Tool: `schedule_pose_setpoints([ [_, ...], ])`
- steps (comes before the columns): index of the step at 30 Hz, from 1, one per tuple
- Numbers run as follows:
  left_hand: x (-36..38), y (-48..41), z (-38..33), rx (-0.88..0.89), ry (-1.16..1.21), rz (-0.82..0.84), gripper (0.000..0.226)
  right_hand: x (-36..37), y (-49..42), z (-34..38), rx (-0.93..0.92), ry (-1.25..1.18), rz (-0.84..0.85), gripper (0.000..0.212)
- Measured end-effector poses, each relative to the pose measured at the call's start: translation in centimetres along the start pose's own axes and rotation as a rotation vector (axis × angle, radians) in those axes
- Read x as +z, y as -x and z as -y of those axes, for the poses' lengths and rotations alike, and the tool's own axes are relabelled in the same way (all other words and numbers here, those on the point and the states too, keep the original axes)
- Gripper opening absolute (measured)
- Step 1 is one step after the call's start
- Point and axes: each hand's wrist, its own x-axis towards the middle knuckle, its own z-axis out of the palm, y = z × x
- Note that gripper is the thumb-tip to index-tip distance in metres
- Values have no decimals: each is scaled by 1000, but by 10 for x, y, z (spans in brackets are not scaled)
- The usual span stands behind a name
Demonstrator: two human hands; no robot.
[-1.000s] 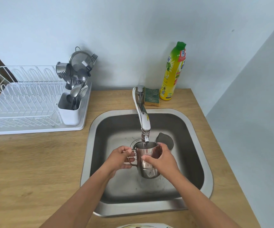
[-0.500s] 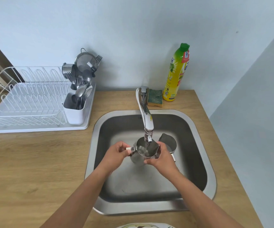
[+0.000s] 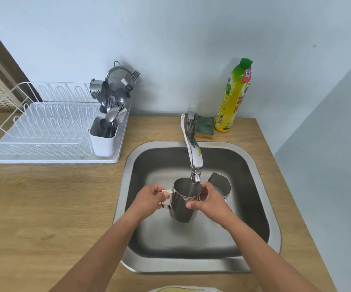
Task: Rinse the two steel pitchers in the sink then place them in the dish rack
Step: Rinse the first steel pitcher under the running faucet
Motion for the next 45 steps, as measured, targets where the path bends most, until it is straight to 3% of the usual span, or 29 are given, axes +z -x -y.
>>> schedule_pose_setpoints([
  [2,1,0,0,-2,30,34,10,-4,0,3,-16,0,-11,70],
  [6,2,-3,-1,15,49,-49,2,7,-1,7,-44,1,-63,70],
  [17,0,-8,4,73,21,-59,6,3,-9,2,-7,-90,-44,64],
  [26,3,-13,4,-21,61,-2,18,1,-12,-7,121,-247,38,53],
  [31,4,-17,5,-80,66,19,20,1,-15,-8,210,-183,66,69],
  [40,7,-19,4,-196,97,65,17,4,-13,-12,355,-176,114,59],
  [45,9,-22,7,-230,94,76,14,10,-14,-20,433,-230,124,67],
])
